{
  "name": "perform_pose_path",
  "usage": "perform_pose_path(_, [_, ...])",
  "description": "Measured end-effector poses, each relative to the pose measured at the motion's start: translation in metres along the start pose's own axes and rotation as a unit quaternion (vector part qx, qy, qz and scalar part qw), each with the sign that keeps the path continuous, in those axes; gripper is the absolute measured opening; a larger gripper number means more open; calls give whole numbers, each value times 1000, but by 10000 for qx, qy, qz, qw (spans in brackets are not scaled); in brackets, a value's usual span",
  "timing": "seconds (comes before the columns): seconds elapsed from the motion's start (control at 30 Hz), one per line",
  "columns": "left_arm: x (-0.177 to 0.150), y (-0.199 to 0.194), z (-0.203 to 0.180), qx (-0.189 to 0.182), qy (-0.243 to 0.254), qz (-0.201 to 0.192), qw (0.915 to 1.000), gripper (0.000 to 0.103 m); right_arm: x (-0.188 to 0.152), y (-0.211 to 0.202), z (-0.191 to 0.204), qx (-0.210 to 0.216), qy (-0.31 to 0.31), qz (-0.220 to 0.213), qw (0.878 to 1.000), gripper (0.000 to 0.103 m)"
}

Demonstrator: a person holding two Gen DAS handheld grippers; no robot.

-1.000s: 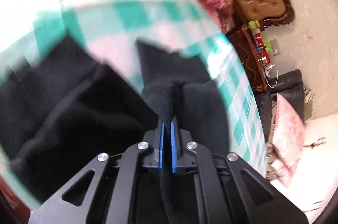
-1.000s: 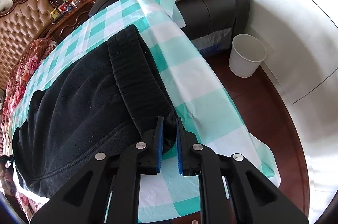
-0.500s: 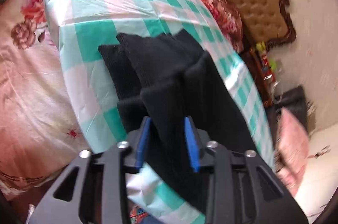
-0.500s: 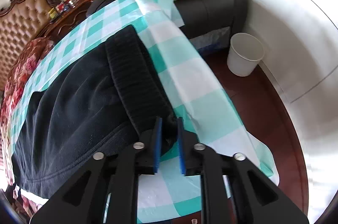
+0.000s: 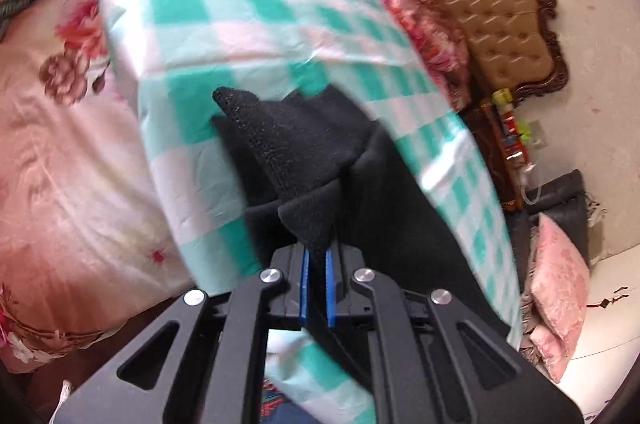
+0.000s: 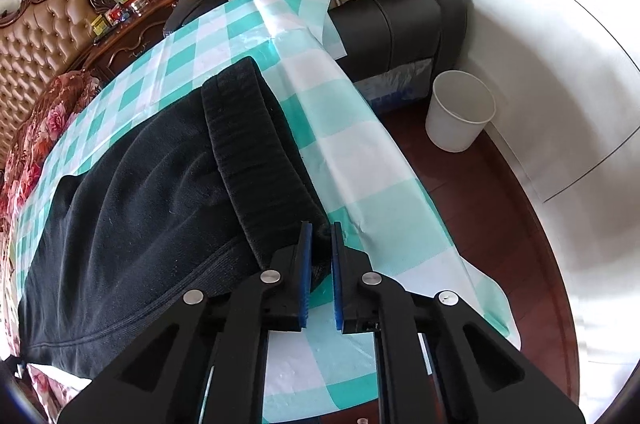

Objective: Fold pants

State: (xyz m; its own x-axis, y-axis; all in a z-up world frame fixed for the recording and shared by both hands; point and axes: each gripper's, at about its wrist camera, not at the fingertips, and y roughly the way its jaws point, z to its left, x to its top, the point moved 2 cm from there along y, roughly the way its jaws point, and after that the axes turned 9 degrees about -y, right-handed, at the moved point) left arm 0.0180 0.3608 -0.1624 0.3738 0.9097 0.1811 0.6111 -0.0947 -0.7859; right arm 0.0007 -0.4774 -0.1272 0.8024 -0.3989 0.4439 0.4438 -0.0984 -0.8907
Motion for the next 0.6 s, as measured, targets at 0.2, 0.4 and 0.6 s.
perform_pose_path(0.2, [5,10,5,20,137,-25,9999,6,6,-24,-6,397,168,-152,9990,6])
perform_pose_path(0.4, [3,26,16,110,89,145,9998,15,5,-6,-1,131,-109,-168,9997,6])
perform_pose_path(0.6, [5,21,14,9,115,130,9998,13,23,-34,24,-41,-611,-705,9956,6])
